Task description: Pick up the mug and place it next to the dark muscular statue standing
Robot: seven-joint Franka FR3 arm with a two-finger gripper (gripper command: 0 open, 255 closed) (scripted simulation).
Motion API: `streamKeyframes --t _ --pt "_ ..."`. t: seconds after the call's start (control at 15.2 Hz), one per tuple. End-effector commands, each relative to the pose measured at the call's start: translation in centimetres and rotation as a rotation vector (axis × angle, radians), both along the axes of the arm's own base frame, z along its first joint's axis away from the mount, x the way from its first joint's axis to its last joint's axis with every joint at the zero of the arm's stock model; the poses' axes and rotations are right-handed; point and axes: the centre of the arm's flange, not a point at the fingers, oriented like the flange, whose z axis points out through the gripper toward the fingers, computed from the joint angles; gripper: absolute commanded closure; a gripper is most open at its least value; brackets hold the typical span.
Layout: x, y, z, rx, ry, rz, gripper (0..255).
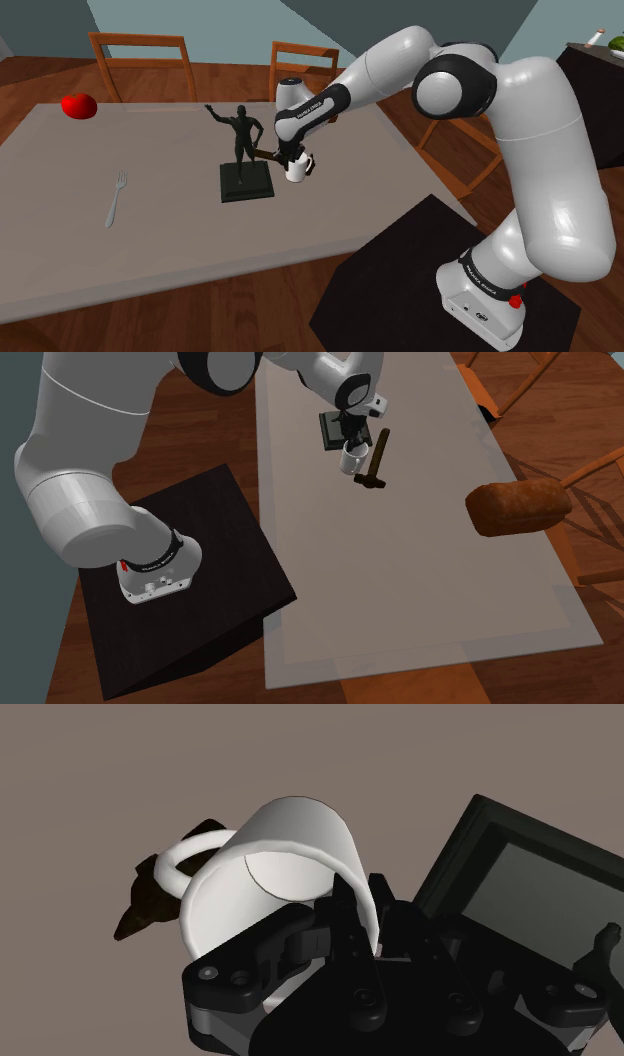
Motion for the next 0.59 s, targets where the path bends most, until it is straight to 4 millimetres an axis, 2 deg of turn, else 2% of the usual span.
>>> streamKeyframes --t 0.0,0.07,0.4,0.53 --pt "0.0 0.0 0.0 0.000 0.000 0.000 255" --pt "0.0 0.0 0.0 0.000 0.000 0.000 0" --pt "0.0 0.0 0.0 0.000 0.000 0.000 0" --pt "0.1 0.1 2.6 0.000 0.000 0.000 0"
